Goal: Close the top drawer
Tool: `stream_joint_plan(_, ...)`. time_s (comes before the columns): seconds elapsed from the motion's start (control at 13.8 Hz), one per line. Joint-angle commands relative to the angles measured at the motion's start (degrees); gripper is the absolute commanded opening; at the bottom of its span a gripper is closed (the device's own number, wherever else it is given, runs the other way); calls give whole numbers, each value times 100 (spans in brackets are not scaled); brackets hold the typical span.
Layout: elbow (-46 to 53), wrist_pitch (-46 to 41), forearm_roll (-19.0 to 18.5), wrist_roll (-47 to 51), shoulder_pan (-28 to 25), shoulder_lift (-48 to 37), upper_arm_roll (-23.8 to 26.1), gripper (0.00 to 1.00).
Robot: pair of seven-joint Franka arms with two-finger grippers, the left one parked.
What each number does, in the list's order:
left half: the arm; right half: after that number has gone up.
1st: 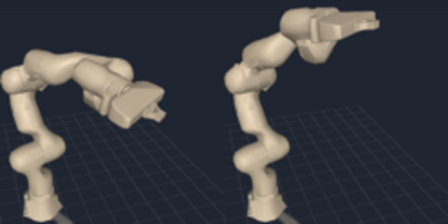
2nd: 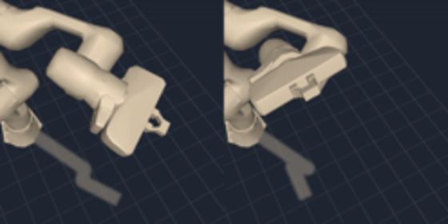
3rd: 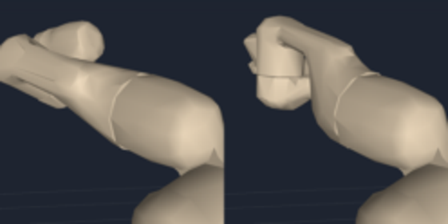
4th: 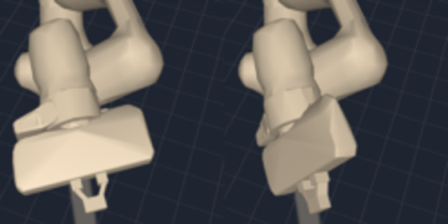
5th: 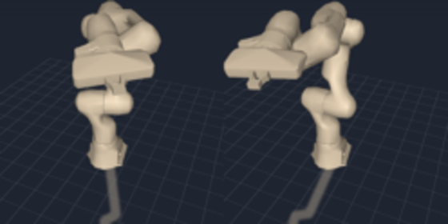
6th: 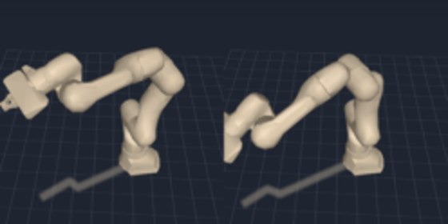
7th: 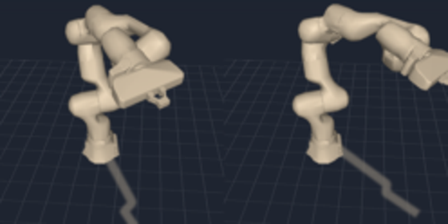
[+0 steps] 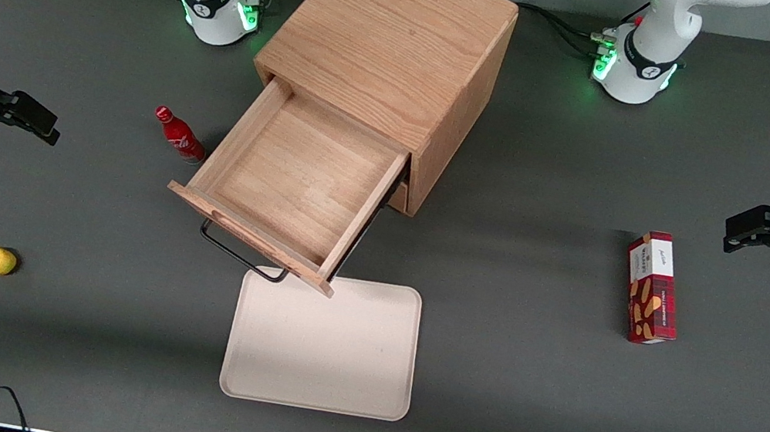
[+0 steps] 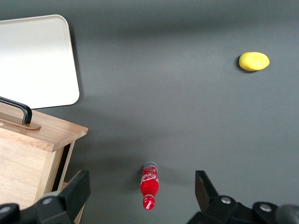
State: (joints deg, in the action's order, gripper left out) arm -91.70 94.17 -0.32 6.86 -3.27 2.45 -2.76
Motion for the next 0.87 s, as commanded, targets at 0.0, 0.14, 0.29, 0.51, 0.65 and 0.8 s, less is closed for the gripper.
stream_joint_plan(0.0,83,-66,-109,97,10,1,12,100)
stream_joint_plan(0.14,109,-66,-91,123,19,18,12,100)
stream_joint_plan(0.29,214,-66,-100,158,10,80,12,100)
stream_joint_plan(0.51,214,-75,-109,149,10,71,12,100)
stream_joint_plan(0.65,214,-74,-109,132,10,71,12,100)
stream_joint_plan(0.8,214,-75,-109,106,10,71,12,100)
